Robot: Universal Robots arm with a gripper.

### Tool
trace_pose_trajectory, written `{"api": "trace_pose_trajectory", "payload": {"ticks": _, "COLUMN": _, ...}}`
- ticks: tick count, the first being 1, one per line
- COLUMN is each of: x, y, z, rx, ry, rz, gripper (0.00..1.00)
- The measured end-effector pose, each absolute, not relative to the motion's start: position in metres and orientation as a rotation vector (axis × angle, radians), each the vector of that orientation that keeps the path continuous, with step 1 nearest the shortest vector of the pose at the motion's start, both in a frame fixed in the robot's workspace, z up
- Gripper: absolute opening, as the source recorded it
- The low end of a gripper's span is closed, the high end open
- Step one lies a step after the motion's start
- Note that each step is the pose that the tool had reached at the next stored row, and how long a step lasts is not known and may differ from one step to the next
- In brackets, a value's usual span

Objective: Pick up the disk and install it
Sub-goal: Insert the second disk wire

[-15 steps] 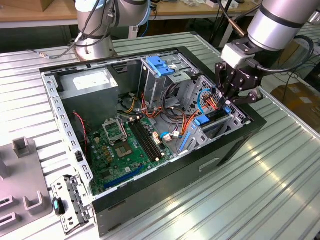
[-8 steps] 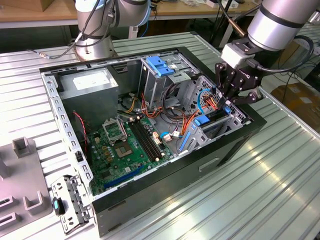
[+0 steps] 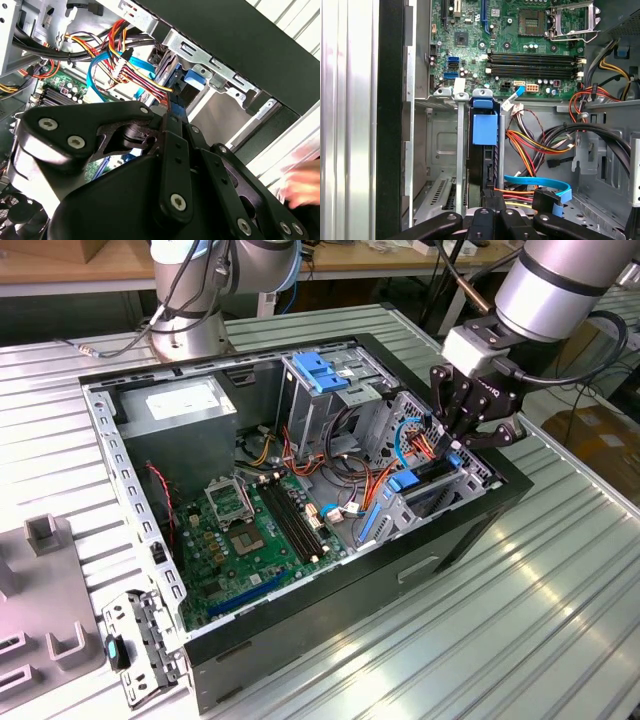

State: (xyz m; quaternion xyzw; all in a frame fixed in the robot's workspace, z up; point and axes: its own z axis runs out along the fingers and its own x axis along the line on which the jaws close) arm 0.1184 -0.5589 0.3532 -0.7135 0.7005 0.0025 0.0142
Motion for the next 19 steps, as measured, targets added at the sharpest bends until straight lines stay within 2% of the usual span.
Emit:
{"api": "trace_pose_trajectory", "payload": {"ticks": 14, "x": 0.105, "y": -0.559, "z": 0.353, "rx": -2.223, "ry": 2.180, "rz": 0.008, "gripper": 0.11}}
{"api": "trace_pose_trajectory", "payload": {"ticks": 19, "x": 0.105, "y": -0.559, "z": 0.370, "rx": -2.223, "ry": 2.180, "rz": 0.008, "gripper": 0.11}}
